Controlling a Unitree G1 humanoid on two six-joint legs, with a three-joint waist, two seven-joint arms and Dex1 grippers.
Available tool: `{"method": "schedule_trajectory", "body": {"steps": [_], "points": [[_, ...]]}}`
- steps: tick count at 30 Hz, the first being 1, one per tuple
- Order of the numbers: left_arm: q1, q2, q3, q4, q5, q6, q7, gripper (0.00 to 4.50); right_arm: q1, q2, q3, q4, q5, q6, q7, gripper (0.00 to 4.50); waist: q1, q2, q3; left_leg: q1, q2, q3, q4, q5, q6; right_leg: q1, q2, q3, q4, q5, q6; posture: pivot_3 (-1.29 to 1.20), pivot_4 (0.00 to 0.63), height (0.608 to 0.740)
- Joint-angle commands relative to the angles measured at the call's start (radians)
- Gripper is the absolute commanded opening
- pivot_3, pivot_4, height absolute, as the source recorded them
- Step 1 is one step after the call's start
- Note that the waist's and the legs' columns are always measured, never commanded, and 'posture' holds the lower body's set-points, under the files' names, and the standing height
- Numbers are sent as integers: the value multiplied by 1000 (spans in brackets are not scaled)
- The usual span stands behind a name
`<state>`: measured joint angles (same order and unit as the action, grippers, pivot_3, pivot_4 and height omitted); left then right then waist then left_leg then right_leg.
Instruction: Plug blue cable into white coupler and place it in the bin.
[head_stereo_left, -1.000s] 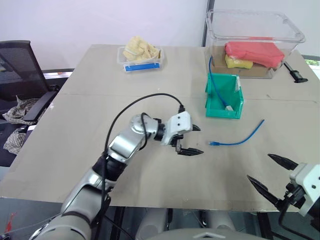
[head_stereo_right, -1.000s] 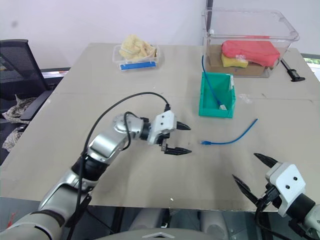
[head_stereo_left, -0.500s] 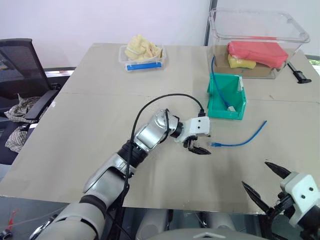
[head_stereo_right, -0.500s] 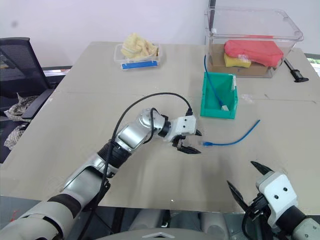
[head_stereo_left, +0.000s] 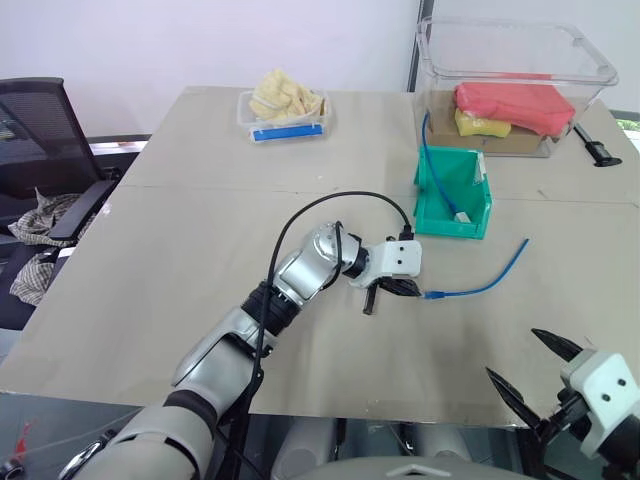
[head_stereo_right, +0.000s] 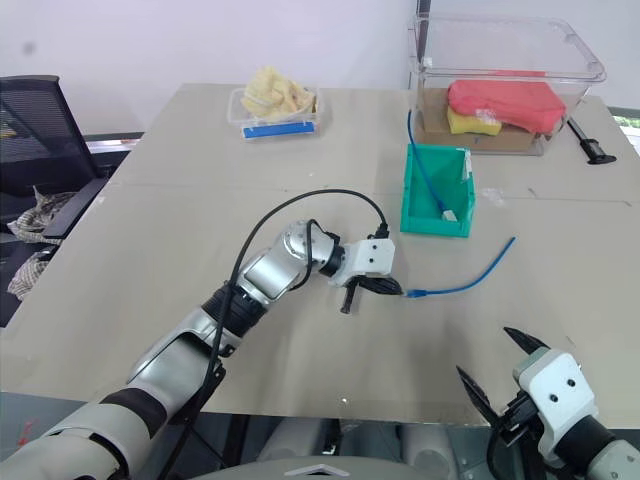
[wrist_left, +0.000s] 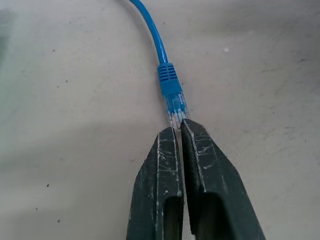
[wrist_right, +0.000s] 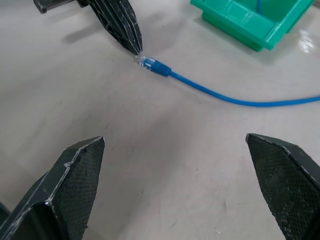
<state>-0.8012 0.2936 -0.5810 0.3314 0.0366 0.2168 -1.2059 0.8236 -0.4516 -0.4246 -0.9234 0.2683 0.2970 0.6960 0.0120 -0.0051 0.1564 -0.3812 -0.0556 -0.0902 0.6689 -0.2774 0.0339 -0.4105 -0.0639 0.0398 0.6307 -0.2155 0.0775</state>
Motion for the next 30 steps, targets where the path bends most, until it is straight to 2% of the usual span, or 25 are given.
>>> {"method": "schedule_trajectory", "body": {"steps": [1,8,10,12,15,28,30], "points": [[3,1,20,-16,2,-7,-5,23,-21,-38,-61,10,62,-8,39,4500,0,0,0,0,0,0,0,0,0,0,0,0,0,0,0,0,150,740],[27,10,44,-69,-35,39,-20,23,-65,-135,-159,88,134,1,111,4500,0,0,0,0,0,0,0,0,0,0,0,0,0,0,0,0,150,740],[23,11,62,-94,-60,78,-37,538,-72,-151,-176,95,149,8,121,4500,0,0,0,0,0,0,0,0,0,0,0,0,0,0,0,0,150,740],[20,9,69,-107,-55,80,-21,1283,-71,-157,-186,91,165,14,128,4500,0,0,0,0,0,0,0,0,0,0,0,0,0,0,0,0,150,740],[18,4,60,-118,-47,95,-19,2798,-61,-171,-193,87,185,24,150,4500,1,0,0,0,0,0,0,0,0,0,0,0,0,0,0,0,150,740],[6,-61,-18,-61,42,109,20,2798,-143,-299,-270,154,268,89,226,4500,2,-1,0,0,0,0,0,0,1,0,0,0,0,0,0,0,150,740],[13,-62,-36,-54,63,105,27,2265,-146,-303,-271,146,273,100,225,4500,2,-1,0,0,0,0,0,0,1,0,0,0,0,0,0,0,150,740]]}}
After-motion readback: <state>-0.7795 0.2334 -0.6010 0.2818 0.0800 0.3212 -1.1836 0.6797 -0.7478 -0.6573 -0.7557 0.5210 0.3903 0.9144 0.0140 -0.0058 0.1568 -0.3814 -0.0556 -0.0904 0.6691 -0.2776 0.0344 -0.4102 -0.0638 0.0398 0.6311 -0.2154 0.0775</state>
